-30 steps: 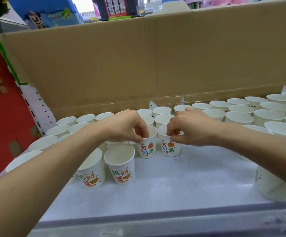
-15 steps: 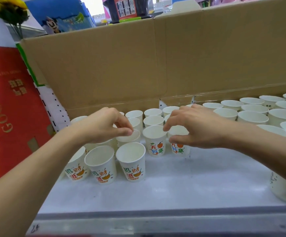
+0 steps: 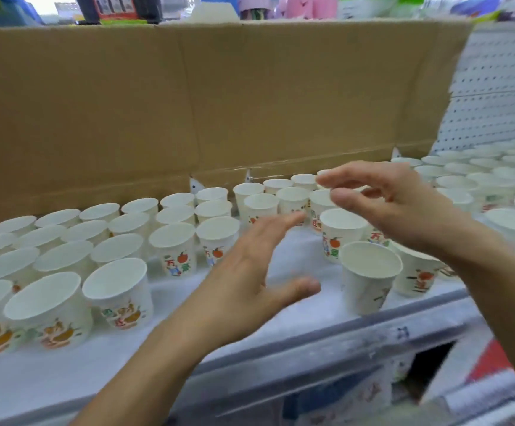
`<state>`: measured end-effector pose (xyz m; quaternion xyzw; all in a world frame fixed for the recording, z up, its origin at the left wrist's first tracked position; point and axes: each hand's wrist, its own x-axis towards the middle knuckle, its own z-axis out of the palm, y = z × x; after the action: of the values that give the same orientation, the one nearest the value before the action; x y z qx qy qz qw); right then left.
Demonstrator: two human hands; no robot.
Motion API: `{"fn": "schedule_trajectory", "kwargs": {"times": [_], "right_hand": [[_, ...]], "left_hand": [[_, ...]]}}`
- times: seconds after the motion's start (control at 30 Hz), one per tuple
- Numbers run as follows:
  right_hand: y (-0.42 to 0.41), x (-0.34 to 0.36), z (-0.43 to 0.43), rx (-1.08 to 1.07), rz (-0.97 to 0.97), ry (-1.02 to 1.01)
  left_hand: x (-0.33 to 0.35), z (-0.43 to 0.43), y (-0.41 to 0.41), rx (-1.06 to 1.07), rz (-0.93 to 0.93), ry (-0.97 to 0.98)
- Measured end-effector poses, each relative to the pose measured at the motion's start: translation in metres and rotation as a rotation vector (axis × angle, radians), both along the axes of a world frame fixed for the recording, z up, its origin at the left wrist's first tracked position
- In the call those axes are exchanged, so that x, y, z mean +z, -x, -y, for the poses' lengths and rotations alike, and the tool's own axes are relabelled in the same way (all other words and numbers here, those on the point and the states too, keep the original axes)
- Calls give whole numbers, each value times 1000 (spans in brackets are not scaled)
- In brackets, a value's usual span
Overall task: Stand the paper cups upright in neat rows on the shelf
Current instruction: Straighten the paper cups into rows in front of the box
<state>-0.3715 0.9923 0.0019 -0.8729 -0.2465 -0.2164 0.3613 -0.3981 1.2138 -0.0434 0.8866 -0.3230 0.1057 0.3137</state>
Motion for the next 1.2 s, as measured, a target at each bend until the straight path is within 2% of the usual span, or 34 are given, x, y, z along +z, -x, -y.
{"fn": "schedule_trajectory", "kwargs": {"times": [0.07, 0.17, 0.33, 0.43, 0.6, 0.77, 0.97, 1.07, 1.2], "right_hand": [[14, -12, 33, -131, 46, -54], [35, -34, 70, -291, 9, -35], [51, -57, 87, -399, 7, 260], [51, -62, 86, -415, -12, 331], [53, -66, 60, -263, -46, 244], [37, -69, -4, -45, -76, 205], [8, -76, -76, 91, -93, 149], [1, -81, -88, 119, -108, 147], [-3, -81, -91, 137, -215, 42]], "left_hand": [[-13, 34, 2, -51, -55, 77], [-27, 79, 4, -44, -61, 139], [-41, 113, -6, 169, 9, 166], [-39, 111, -7, 228, 3, 148], [-32, 59, 1, 333, -1, 45], [-11, -18, 8, 518, 35, -240], [17, -78, 4, 532, -17, -497], [23, -94, 2, 520, -46, -552], [27, -98, 1, 556, -54, -520]]}}
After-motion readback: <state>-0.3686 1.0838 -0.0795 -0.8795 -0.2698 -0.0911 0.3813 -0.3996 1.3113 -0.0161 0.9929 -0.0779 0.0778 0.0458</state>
